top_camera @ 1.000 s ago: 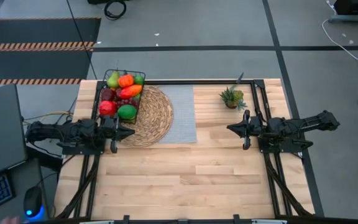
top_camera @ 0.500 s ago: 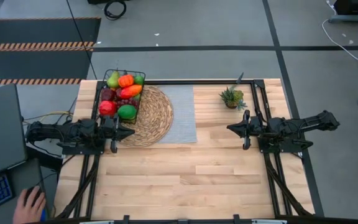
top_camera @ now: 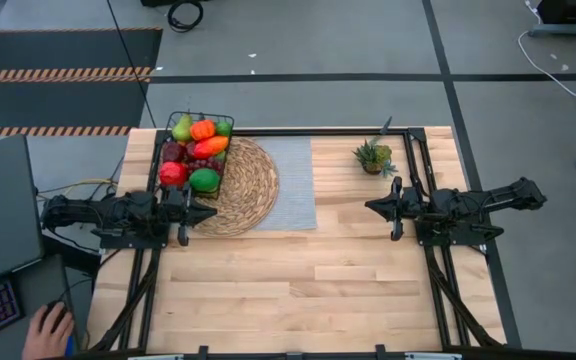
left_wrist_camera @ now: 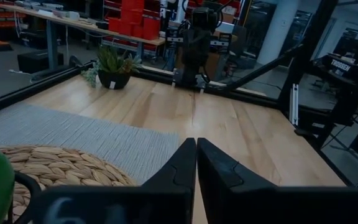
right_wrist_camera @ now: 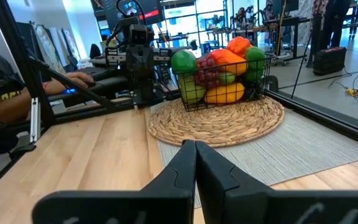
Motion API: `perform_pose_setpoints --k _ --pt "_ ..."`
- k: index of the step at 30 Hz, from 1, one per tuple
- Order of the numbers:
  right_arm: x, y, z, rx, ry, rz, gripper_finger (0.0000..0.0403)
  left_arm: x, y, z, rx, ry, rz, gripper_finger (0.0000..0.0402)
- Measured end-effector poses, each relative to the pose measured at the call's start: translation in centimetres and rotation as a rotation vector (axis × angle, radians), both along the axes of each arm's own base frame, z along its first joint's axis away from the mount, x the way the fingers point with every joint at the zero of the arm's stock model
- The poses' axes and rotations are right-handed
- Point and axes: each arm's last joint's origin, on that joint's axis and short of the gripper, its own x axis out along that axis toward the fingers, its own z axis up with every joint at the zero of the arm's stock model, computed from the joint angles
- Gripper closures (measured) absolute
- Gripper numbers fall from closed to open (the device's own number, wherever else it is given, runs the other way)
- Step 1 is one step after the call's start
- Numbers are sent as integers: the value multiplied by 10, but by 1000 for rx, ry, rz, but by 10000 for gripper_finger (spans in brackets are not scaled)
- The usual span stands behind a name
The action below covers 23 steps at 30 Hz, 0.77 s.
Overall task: Build produce basket
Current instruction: Return to Home Position
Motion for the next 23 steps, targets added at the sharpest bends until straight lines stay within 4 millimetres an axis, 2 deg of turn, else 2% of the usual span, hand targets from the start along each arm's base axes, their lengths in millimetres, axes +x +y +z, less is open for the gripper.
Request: perform_pose_setpoints --k 12,23 --pt "0 0 0 0 0 0 389 0 0 0 0 0 0 370" --pt "0 0 0 0 0 0 389 0 0 0 0 -1 0 380"
